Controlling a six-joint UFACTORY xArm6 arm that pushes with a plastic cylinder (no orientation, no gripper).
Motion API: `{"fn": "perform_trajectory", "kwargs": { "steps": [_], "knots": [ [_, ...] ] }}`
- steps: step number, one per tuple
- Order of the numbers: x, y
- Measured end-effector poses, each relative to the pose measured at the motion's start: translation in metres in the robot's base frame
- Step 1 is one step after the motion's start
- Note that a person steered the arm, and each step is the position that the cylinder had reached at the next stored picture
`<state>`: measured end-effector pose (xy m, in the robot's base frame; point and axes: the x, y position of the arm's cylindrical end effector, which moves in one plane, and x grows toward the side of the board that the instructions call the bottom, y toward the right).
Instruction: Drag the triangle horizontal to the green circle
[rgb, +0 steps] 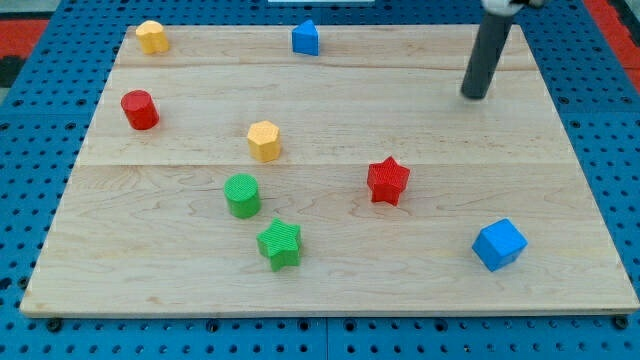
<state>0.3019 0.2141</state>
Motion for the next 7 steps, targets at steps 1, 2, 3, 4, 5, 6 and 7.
{"fn": "perform_trajectory", "kwargs": {
  "steps": [1,2,3,4,5,6,7],
  "knots": [
    [-0.092,-0.024],
    [-0.111,-0.047],
    [-0.108,-0.16],
    [-0.108,-0.286],
    [-0.068,-0.336],
    [0.004,-0.302],
    [0.056,-0.259]
  ]
}}
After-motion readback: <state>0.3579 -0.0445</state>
